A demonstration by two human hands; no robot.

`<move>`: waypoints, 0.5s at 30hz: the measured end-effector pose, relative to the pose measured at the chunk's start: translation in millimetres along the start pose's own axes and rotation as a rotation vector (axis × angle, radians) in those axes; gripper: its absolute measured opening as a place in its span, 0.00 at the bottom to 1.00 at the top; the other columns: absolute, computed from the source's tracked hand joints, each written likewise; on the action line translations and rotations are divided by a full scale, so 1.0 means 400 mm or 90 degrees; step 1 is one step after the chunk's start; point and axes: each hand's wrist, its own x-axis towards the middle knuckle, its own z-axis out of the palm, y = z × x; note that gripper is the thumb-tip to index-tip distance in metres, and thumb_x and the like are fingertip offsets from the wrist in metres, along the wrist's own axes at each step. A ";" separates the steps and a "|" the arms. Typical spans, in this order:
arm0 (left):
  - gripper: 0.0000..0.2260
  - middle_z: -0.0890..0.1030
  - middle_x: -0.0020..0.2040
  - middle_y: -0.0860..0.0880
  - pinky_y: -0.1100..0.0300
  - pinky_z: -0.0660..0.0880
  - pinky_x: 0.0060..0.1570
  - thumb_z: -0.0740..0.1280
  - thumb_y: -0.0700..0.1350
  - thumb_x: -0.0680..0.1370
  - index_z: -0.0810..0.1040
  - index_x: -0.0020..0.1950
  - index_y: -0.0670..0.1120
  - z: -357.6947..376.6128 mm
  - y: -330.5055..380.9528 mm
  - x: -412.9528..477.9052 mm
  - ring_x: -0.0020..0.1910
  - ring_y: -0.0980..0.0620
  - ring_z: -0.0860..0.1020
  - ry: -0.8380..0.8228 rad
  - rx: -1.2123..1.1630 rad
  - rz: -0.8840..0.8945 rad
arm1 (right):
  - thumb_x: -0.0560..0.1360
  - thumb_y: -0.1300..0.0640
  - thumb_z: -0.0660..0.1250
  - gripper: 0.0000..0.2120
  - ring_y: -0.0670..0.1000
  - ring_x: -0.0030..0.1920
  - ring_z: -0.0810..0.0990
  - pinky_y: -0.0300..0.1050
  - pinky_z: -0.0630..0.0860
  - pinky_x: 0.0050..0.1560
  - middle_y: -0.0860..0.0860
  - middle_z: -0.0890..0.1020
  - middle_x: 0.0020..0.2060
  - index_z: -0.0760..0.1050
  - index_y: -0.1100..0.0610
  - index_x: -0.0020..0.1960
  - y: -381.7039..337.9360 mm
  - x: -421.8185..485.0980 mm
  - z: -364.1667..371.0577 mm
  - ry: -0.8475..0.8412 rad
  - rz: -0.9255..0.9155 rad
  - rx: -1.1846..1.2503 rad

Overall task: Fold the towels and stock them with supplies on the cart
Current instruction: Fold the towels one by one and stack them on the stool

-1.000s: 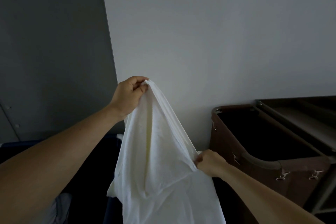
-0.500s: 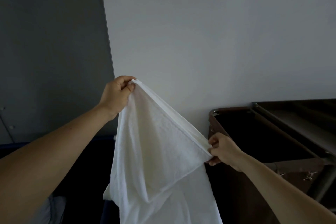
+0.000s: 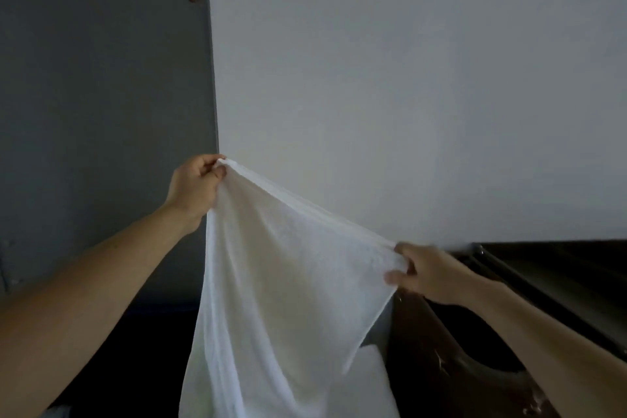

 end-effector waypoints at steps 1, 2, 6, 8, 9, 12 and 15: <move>0.10 0.81 0.55 0.48 0.59 0.74 0.52 0.65 0.41 0.81 0.80 0.61 0.44 -0.013 0.032 0.033 0.54 0.52 0.78 0.030 -0.015 0.003 | 0.75 0.41 0.70 0.12 0.50 0.37 0.81 0.47 0.77 0.41 0.46 0.81 0.34 0.75 0.49 0.45 -0.022 0.038 -0.077 0.105 -0.004 0.025; 0.10 0.81 0.55 0.48 0.61 0.73 0.50 0.65 0.41 0.81 0.80 0.62 0.44 -0.026 0.068 0.068 0.53 0.52 0.78 0.057 -0.032 0.014 | 0.75 0.42 0.71 0.13 0.49 0.34 0.80 0.44 0.76 0.38 0.47 0.80 0.30 0.76 0.51 0.41 -0.050 0.076 -0.157 0.209 -0.013 0.070; 0.11 0.81 0.54 0.51 0.68 0.71 0.44 0.64 0.42 0.82 0.80 0.63 0.45 -0.083 0.191 0.182 0.53 0.52 0.78 0.122 -0.036 0.062 | 0.74 0.44 0.72 0.16 0.43 0.23 0.73 0.34 0.67 0.25 0.49 0.78 0.22 0.75 0.56 0.39 -0.195 0.166 -0.409 0.352 -0.046 0.192; 0.12 0.81 0.54 0.50 0.63 0.72 0.47 0.64 0.41 0.82 0.80 0.64 0.44 -0.115 0.207 0.212 0.53 0.51 0.78 0.118 0.018 0.077 | 0.74 0.48 0.74 0.16 0.49 0.25 0.74 0.39 0.67 0.25 0.52 0.79 0.24 0.74 0.59 0.41 -0.254 0.175 -0.483 0.270 -0.046 0.203; 0.12 0.81 0.54 0.50 0.61 0.72 0.49 0.64 0.41 0.81 0.80 0.64 0.44 -0.130 0.211 0.223 0.53 0.50 0.78 0.110 0.044 0.088 | 0.74 0.50 0.75 0.15 0.51 0.27 0.75 0.41 0.68 0.25 0.53 0.80 0.25 0.74 0.59 0.42 -0.280 0.175 -0.519 0.261 -0.049 0.188; 0.09 0.81 0.43 0.61 0.65 0.73 0.45 0.65 0.43 0.80 0.84 0.54 0.53 -0.159 0.255 0.250 0.49 0.55 0.80 0.100 0.033 0.141 | 0.74 0.50 0.75 0.13 0.48 0.23 0.75 0.41 0.70 0.26 0.52 0.80 0.24 0.74 0.56 0.42 -0.357 0.182 -0.617 0.437 -0.088 0.186; 0.16 0.79 0.34 0.62 0.66 0.71 0.36 0.63 0.41 0.78 0.81 0.36 0.59 -0.174 0.304 0.279 0.36 0.61 0.76 0.089 -0.004 0.134 | 0.75 0.54 0.74 0.11 0.50 0.25 0.77 0.43 0.73 0.26 0.56 0.81 0.32 0.72 0.55 0.48 -0.415 0.195 -0.632 0.479 -0.092 0.204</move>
